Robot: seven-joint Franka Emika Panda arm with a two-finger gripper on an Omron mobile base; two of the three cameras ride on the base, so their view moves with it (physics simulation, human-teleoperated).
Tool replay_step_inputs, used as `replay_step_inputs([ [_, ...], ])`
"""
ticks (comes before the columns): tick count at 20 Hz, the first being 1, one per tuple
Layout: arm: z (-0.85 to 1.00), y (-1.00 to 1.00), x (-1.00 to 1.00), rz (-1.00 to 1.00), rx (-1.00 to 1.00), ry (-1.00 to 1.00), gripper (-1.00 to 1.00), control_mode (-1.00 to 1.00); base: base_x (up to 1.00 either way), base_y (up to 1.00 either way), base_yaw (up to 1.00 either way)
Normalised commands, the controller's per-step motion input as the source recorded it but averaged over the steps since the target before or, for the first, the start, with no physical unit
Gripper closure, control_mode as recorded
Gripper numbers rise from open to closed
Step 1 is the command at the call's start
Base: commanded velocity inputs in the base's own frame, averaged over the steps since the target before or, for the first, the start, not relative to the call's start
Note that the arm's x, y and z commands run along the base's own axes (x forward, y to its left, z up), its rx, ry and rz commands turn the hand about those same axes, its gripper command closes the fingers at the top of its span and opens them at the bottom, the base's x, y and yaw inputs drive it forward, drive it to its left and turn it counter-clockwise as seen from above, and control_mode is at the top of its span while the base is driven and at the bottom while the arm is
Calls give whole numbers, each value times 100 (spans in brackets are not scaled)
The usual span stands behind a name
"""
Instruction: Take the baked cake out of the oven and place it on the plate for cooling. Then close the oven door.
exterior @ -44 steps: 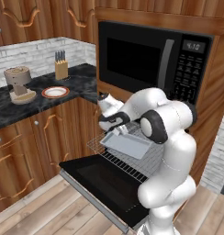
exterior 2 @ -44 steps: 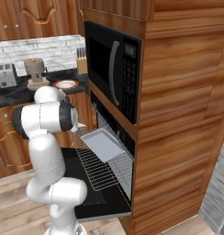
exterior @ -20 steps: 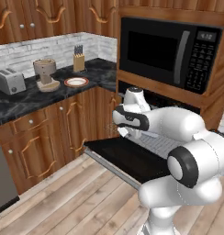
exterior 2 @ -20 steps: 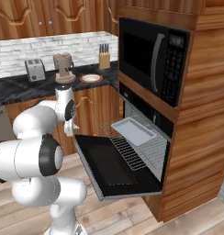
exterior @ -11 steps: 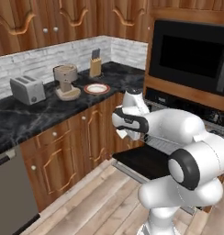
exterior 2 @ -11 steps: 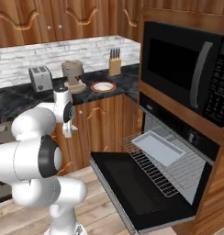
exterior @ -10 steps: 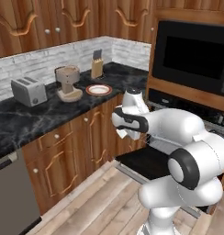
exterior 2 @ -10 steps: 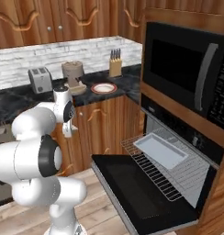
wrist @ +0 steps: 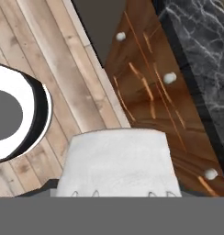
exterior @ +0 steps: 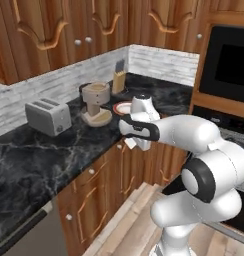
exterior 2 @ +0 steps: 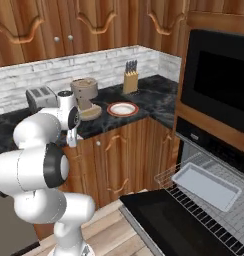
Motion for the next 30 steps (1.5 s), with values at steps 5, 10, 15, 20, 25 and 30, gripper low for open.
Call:
replay_step_inputs([
  [5, 0, 0, 0, 0, 0, 0, 100, 100, 21, 83, -41],
  [10, 0, 0, 0, 0, 0, 0, 100, 100, 39, 53, -44],
  [15, 0, 0, 0, 0, 0, 0, 100, 100, 29, 32, -44],
  [20, 0, 0, 0, 0, 0, 0, 100, 100, 40, 1, -42],
  [25, 0, 0, 0, 0, 0, 0, 100, 100, 63, 14, -34],
  [30, 0, 0, 0, 0, 0, 0, 100, 100, 57, 35, -26],
])
